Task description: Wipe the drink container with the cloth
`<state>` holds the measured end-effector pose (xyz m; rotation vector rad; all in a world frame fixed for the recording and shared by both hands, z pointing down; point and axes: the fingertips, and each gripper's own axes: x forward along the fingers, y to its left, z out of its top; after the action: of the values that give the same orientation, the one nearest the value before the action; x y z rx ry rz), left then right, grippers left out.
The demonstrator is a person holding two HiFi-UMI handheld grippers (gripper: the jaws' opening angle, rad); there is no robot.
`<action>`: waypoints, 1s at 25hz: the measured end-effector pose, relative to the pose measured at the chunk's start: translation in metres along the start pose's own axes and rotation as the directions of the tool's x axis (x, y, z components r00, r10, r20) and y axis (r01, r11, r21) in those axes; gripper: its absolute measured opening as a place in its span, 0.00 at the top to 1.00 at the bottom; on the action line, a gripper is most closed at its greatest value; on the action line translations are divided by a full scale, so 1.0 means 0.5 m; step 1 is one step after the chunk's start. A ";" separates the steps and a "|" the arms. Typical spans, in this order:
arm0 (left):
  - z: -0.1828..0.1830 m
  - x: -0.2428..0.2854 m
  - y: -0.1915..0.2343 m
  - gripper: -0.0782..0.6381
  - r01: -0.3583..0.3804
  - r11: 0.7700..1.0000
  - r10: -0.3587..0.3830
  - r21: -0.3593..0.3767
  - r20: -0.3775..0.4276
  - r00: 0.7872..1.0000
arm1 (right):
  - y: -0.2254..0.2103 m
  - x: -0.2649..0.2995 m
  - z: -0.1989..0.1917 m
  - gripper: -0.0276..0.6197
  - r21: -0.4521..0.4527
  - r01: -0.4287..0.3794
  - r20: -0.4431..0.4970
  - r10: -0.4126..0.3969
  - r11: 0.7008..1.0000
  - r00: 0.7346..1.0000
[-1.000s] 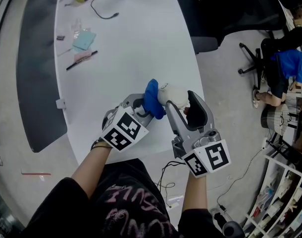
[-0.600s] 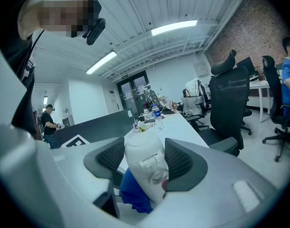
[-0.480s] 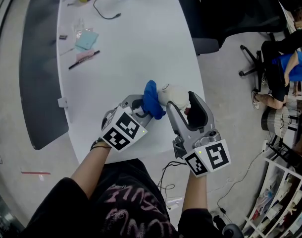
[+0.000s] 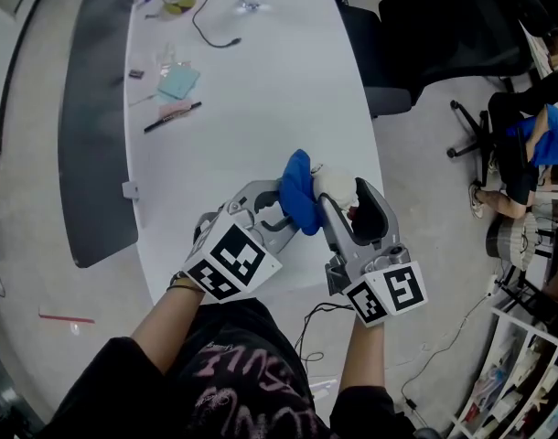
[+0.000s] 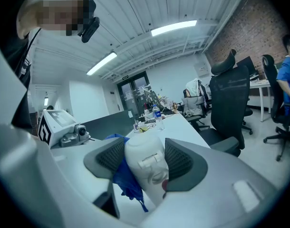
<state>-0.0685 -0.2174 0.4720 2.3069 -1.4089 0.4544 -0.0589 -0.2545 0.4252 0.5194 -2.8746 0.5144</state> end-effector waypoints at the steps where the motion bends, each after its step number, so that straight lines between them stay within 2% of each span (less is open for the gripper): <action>1: 0.005 0.001 -0.001 0.75 0.000 1.000 -0.001 0.008 0.003 1.000 | 0.000 0.000 0.000 0.53 0.000 0.000 0.001 0.000 1.000 1.000; 7: 0.004 0.011 -0.002 0.75 0.003 1.000 -0.003 0.020 0.000 1.000 | -0.001 0.000 0.000 0.53 0.004 0.004 0.003 -0.004 1.000 1.000; 12: -0.023 0.024 0.001 0.75 0.007 0.999 -0.006 0.035 -0.036 0.999 | 0.001 0.001 0.001 0.53 0.007 0.005 0.001 -0.005 1.000 1.000; 17: -0.053 0.045 0.007 0.75 0.025 1.000 -0.025 -0.001 -0.063 0.998 | 0.000 0.000 0.003 0.53 0.010 0.009 0.000 -0.009 1.000 1.000; 25: -0.131 0.088 0.025 0.75 0.037 0.999 -0.040 -0.021 -0.153 0.987 | -0.002 0.002 0.000 0.53 0.011 0.013 -0.004 -0.013 1.000 1.000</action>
<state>-0.0649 -0.2239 0.5516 2.2284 -1.2879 0.5915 -0.0597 -0.2557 0.4257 0.5371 -2.8641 0.5293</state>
